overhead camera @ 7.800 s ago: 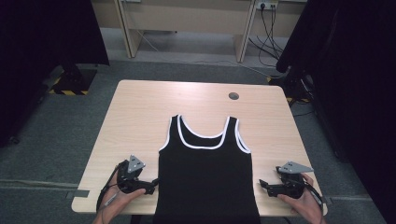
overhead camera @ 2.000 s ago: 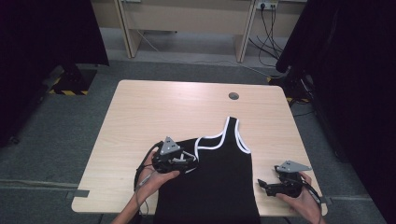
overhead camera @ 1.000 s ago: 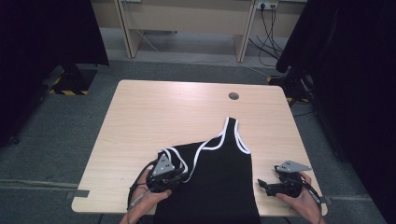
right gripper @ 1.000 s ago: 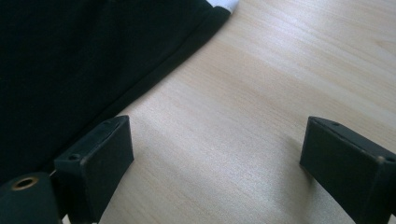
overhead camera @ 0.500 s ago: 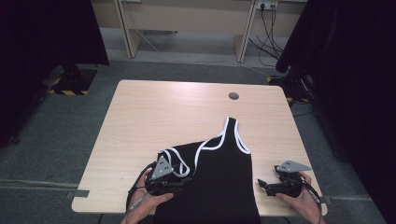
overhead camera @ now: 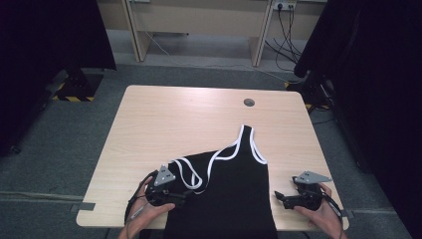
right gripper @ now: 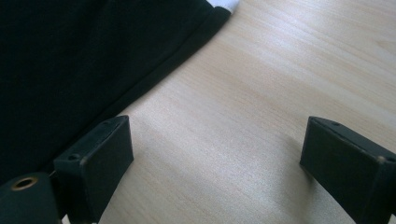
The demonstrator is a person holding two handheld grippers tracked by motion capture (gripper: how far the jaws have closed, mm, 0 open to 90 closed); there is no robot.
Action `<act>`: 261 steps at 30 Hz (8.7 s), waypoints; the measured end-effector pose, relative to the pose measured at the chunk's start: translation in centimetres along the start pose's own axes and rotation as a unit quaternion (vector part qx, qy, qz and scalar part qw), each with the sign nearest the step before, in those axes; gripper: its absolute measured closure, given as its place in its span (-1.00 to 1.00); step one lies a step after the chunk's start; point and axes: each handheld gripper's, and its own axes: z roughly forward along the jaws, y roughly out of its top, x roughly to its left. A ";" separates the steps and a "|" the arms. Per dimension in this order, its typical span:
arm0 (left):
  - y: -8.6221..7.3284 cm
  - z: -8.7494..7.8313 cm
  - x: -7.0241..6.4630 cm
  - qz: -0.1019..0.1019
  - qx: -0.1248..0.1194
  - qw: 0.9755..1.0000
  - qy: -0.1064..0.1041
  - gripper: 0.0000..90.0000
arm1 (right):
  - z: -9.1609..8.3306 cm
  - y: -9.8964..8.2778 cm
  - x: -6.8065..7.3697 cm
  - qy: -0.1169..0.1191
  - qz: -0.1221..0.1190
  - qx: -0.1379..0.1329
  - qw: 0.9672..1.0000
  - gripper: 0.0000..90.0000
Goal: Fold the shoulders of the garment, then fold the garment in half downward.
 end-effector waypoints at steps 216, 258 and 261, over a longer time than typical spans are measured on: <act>1.5 2.6 1.8 0.025 0.042 0.998 0.028 -1.00 | 6.6 7.0 -1.6 0.007 -0.001 -0.015 1.000 -0.23; 7.6 5.3 6.9 -0.054 0.035 0.997 0.044 -0.94 | 8.7 11.3 -2.4 0.047 0.026 -0.010 0.998 -0.59; 8.0 6.2 7.4 -0.061 0.041 0.996 0.043 -0.94 | 9.5 11.6 -2.5 0.046 0.026 -0.001 0.999 -0.59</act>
